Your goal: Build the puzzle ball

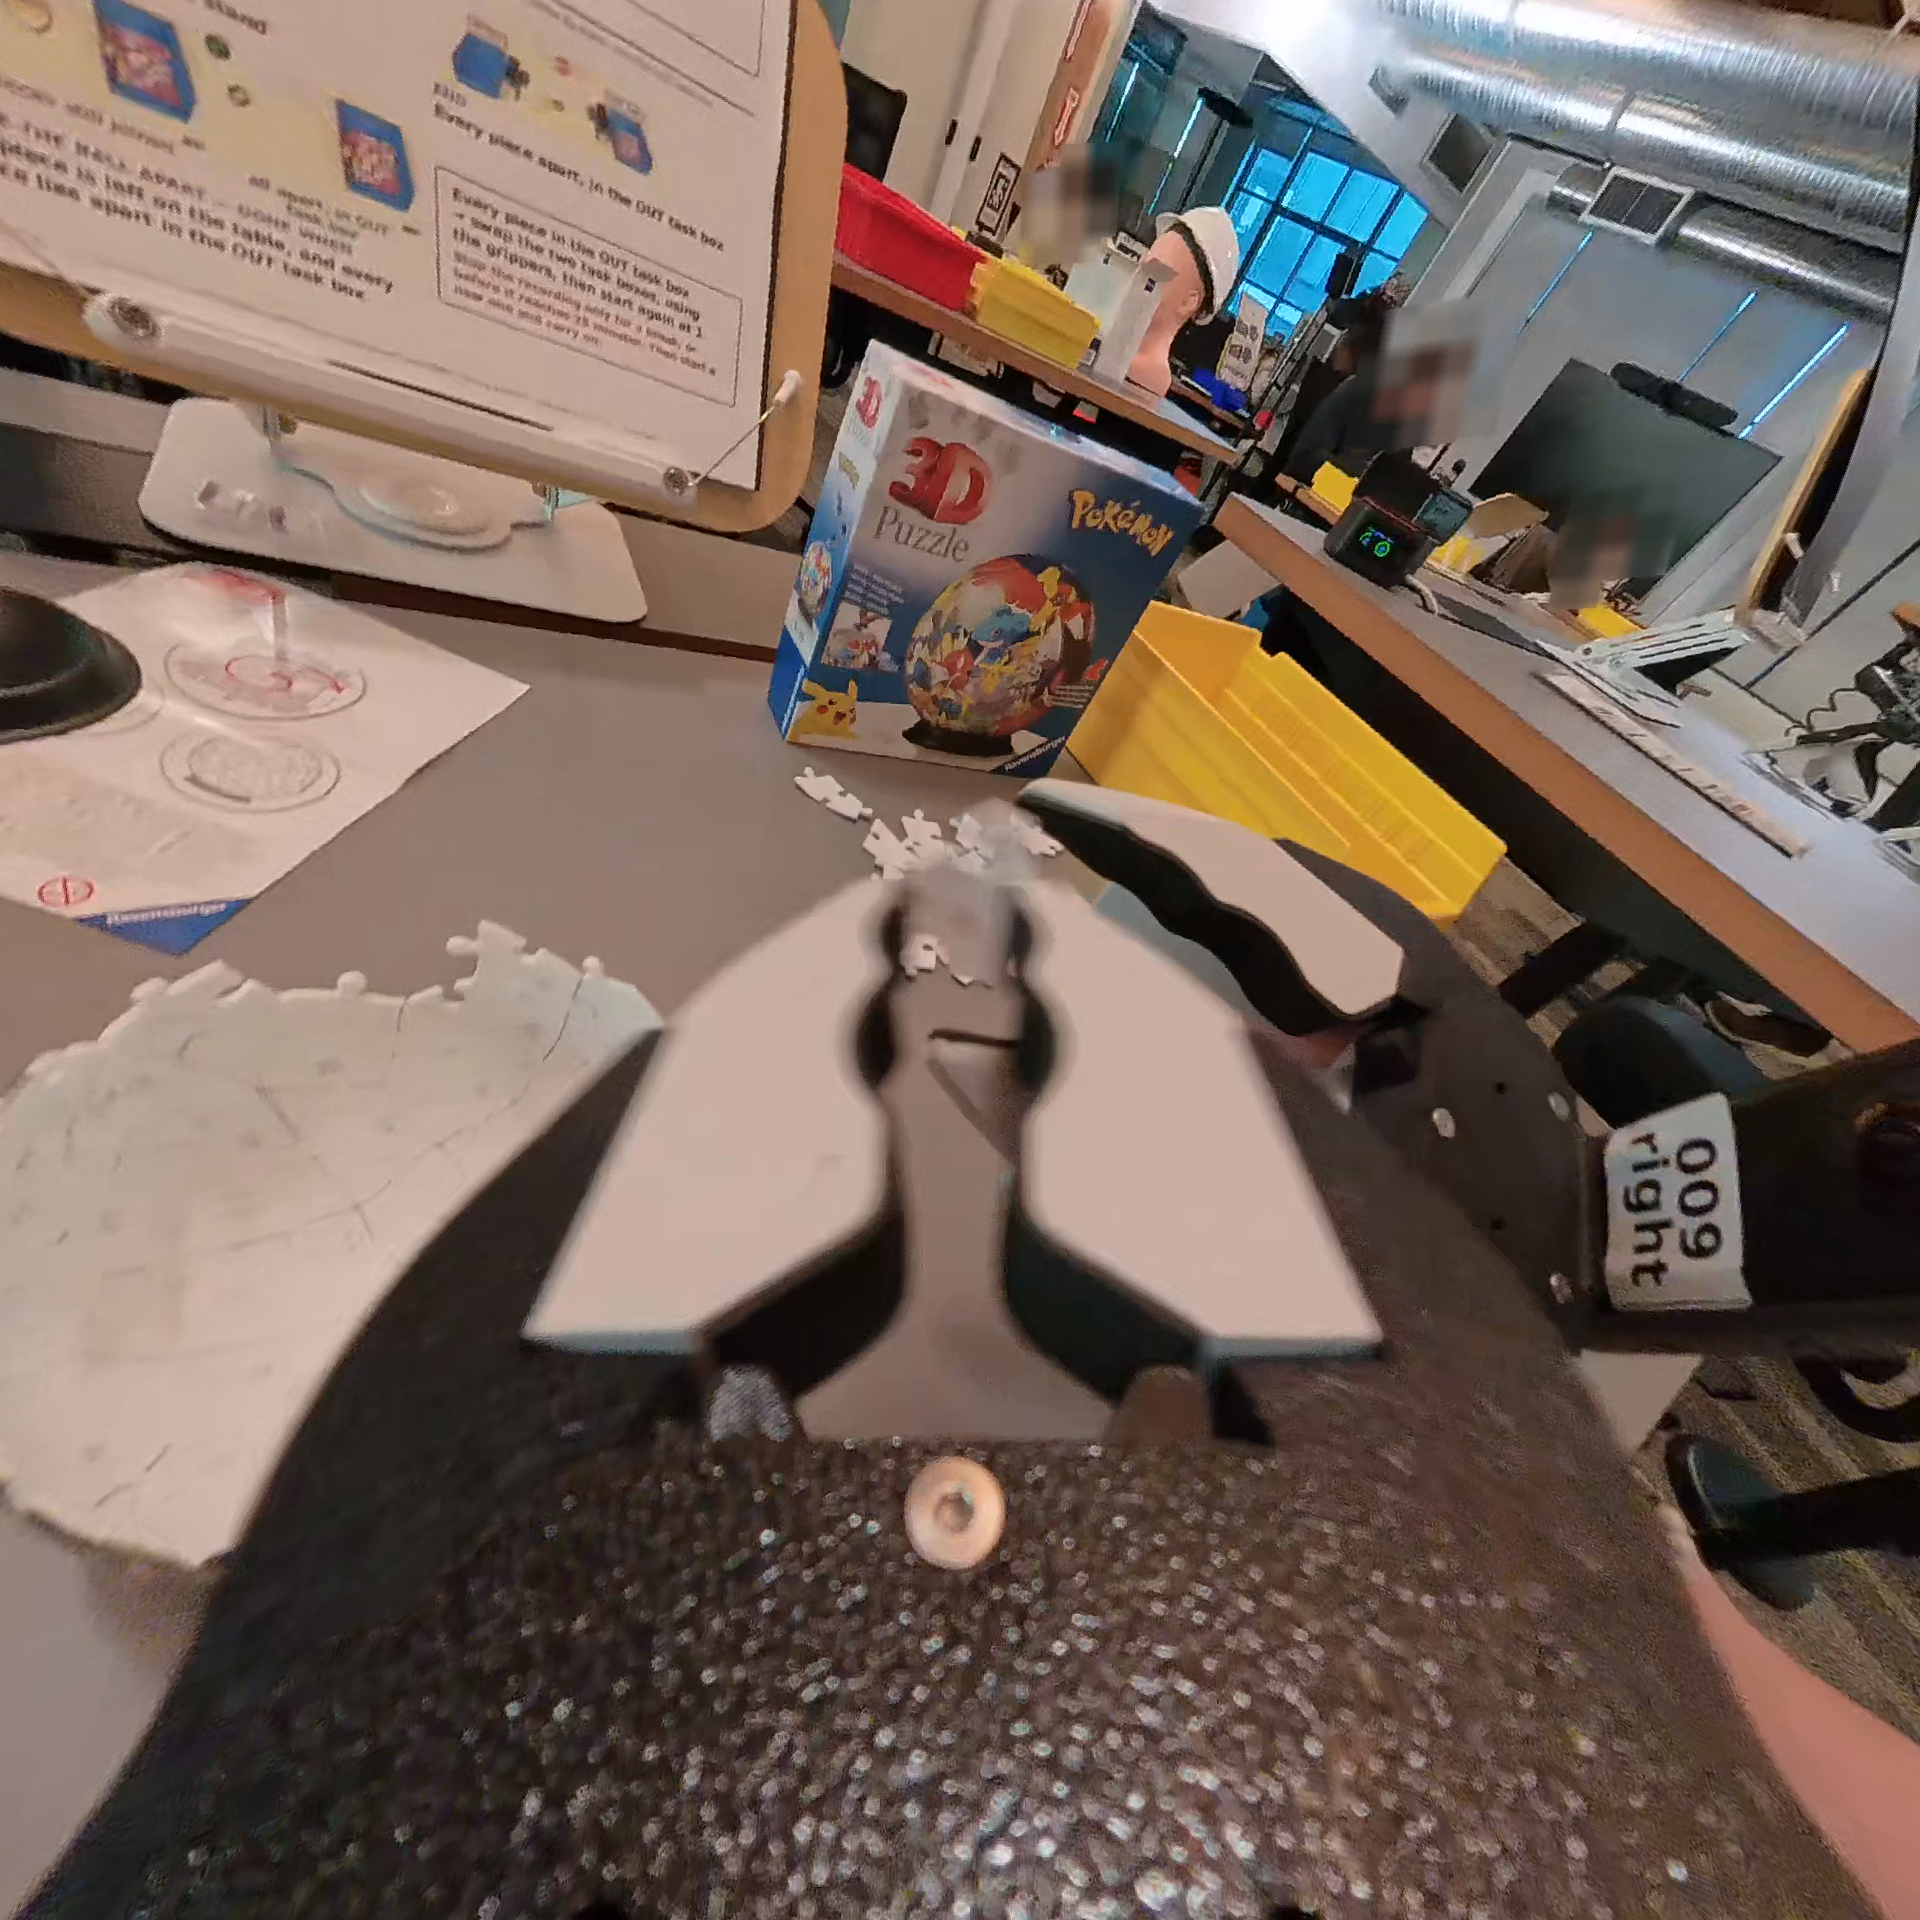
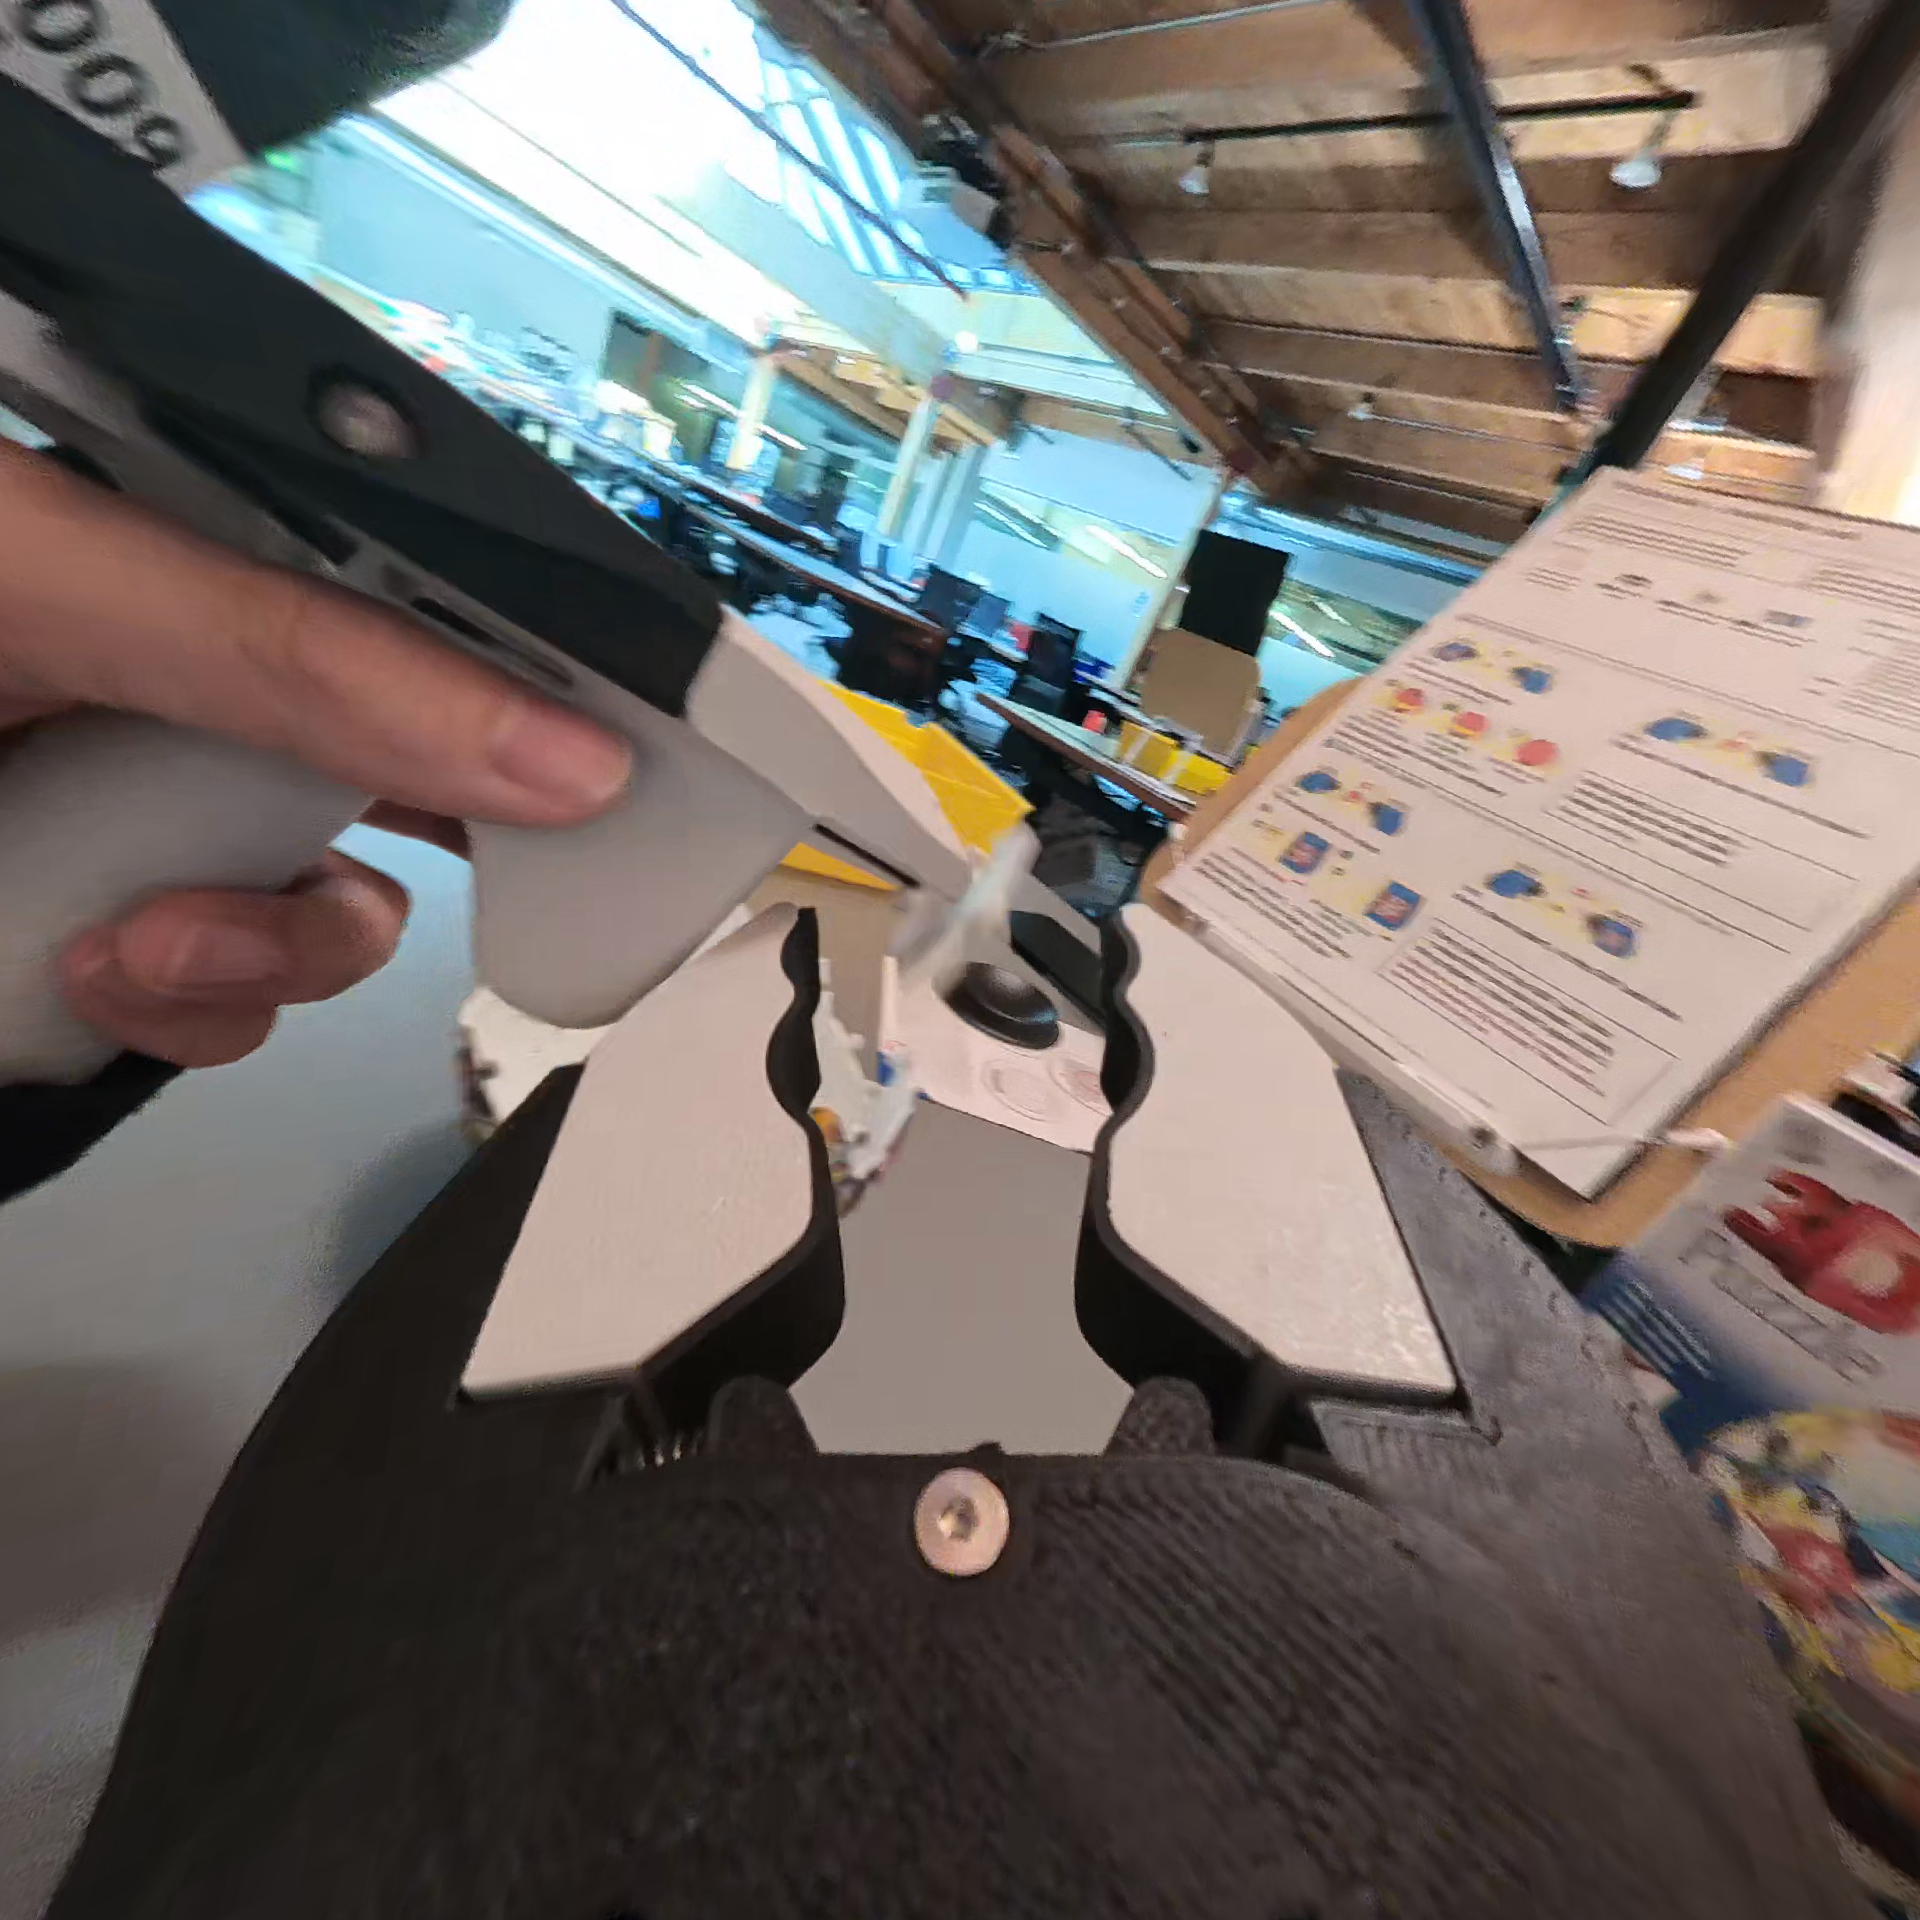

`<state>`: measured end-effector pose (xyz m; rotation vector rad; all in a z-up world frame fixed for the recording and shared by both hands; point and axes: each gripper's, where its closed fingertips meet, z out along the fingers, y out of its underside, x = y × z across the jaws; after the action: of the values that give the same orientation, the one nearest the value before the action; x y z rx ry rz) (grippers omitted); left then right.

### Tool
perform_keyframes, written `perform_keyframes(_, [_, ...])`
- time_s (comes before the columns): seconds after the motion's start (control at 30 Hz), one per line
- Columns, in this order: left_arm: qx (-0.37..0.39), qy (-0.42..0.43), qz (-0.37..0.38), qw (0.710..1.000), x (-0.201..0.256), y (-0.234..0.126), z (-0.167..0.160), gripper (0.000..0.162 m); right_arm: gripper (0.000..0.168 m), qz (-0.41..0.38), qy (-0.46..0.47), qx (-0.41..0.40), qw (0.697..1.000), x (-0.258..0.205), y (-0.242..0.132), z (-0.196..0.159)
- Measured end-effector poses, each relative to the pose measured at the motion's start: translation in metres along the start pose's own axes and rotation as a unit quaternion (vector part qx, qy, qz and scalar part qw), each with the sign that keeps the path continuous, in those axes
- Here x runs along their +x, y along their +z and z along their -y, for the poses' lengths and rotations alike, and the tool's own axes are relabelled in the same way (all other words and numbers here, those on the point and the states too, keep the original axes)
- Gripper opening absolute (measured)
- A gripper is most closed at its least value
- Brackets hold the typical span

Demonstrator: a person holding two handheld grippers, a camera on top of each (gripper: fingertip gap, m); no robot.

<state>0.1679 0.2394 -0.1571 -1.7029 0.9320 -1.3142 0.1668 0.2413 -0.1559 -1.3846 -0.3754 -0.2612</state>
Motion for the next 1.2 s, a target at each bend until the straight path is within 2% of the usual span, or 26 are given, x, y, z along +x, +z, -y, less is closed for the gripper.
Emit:
perform_keyframes(0.07, [0.025, -0.018, -0.008, 0.999, -0.001, -0.007, 0.003, 0.0, 0.049, 0.017, -0.005, 0.002, 1.0, -0.01, 0.002, 0.002])
perform_keyframes(0.2, [0.024, -0.022, -0.036, 0.999, 0.007, -0.012, 0.004, 0.0, 0.035, 0.05, -0.063, -0.012, 0.997, -0.018, -0.002, 0.002])
perform_keyframes(0.3, [-0.008, 0.036, -0.035, 0.999, 0.01, -0.018, 0.0, 0.0, 0.035, 0.026, -0.113, -0.062, 0.991, 0.011, -0.017, -0.009])
perform_keyframes(0.43, [-0.106, 0.117, -0.03, 0.987, 0.009, -0.026, -0.032, 0.007, 0.035, 0.047, -0.117, -0.198, 0.972, 0.04, -0.049, -0.064])
perform_keyframes(0.5, [-0.144, 0.154, -0.044, 0.976, 0.015, -0.029, -0.05, 0.013, 0.035, 0.038, -0.082, -0.268, 0.959, 0.059, -0.07, -0.093])
perform_keyframes(0.6, [-0.174, 0.205, -0.022, 0.963, 0.009, -0.031, -0.072, 0.02, 0.037, 0.044, -0.042, -0.301, 0.952, 0.068, -0.087, -0.114])
perform_keyframes(0.73, [-0.223, 0.208, -0.031, 0.952, 0.009, -0.026, -0.101, 0.027, 0.043, 0.038, -0.056, -0.308, 0.949, 0.056, -0.07, -0.125])
perform_keyframes(0.87, [-0.228, 0.199, -0.051, 0.952, 0.015, -0.027, -0.105, 0.027, 0.051, 0.058, 0.01, -0.281, 0.958, 0.019, -0.031, -0.128])
perform_keyframes(0.93, [-0.225, 0.204, -0.043, 0.952, 0.01, -0.03, -0.102, 0.028, 0.057, 0.075, 0.022, -0.313, 0.946, 0.006, -0.024, -0.143])
perform_keyframes(1.03, [-0.224, 0.214, -0.03, 0.95, -0.001, -0.037, -0.1, 0.028, 0.072, 0.129, 0.029, -0.393, 0.91, -0.01, -0.024, -0.169])
perform_keyframes(1.1, [-0.219, 0.21, -0.014, 0.953, -0.013, -0.042, -0.096, 0.027, 0.068, 0.115, 0.051, -0.412, 0.903, -0.004, -0.019, -0.175])
perform_keyframes(1.2, [-0.211, 0.188, 0.0, 0.959, -0.027, -0.049, -0.087, 0.027, 0.058, 0.147, 0.101, -0.424, 0.888, -0.013, -0.015, -0.178])
